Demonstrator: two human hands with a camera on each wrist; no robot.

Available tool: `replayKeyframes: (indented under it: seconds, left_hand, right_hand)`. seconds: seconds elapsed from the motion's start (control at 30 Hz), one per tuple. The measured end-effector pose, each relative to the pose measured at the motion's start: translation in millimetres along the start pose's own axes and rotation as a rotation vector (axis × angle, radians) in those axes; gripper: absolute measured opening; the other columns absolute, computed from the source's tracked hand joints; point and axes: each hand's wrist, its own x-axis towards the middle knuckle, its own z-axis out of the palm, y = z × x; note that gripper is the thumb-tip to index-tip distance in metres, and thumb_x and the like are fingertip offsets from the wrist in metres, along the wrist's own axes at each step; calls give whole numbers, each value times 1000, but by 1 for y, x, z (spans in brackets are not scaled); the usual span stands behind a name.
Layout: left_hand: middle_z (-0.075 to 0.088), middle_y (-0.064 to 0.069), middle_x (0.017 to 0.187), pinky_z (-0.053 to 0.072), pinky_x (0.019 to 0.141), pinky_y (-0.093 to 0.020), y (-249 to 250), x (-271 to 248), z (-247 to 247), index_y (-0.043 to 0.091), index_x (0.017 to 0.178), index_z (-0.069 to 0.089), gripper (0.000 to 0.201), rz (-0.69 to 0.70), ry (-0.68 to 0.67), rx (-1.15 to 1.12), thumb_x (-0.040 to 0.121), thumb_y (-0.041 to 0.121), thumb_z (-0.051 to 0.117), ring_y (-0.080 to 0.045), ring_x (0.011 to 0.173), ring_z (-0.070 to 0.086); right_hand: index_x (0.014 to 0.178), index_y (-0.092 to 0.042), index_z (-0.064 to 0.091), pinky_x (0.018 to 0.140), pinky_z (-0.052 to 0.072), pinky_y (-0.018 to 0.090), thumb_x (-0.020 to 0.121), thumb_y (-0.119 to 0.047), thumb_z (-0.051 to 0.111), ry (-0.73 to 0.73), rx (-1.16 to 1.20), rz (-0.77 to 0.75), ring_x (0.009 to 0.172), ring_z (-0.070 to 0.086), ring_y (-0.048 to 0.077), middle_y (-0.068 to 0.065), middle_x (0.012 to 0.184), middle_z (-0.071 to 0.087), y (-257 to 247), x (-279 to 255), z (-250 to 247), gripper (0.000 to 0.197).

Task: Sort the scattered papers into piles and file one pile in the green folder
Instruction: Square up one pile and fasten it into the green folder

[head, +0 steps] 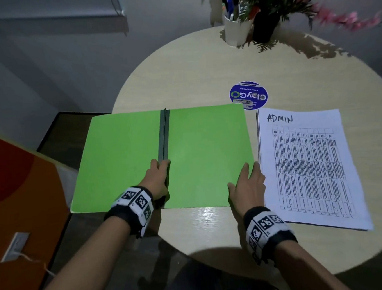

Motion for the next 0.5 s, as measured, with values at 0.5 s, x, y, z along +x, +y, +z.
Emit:
replayKeyframes:
  seconds: [0.5]
  left_hand:
    - [20, -19, 143, 38, 106, -45, 23, -9, 8, 11, 141, 24, 78, -26, 97, 140, 76, -3, 64, -37, 131, 26]
  right_hand:
    - [128, 5, 50, 99, 41, 40, 86, -8, 58, 321, 459, 306, 120, 51, 39, 25, 138, 46, 103, 53, -111, 44]
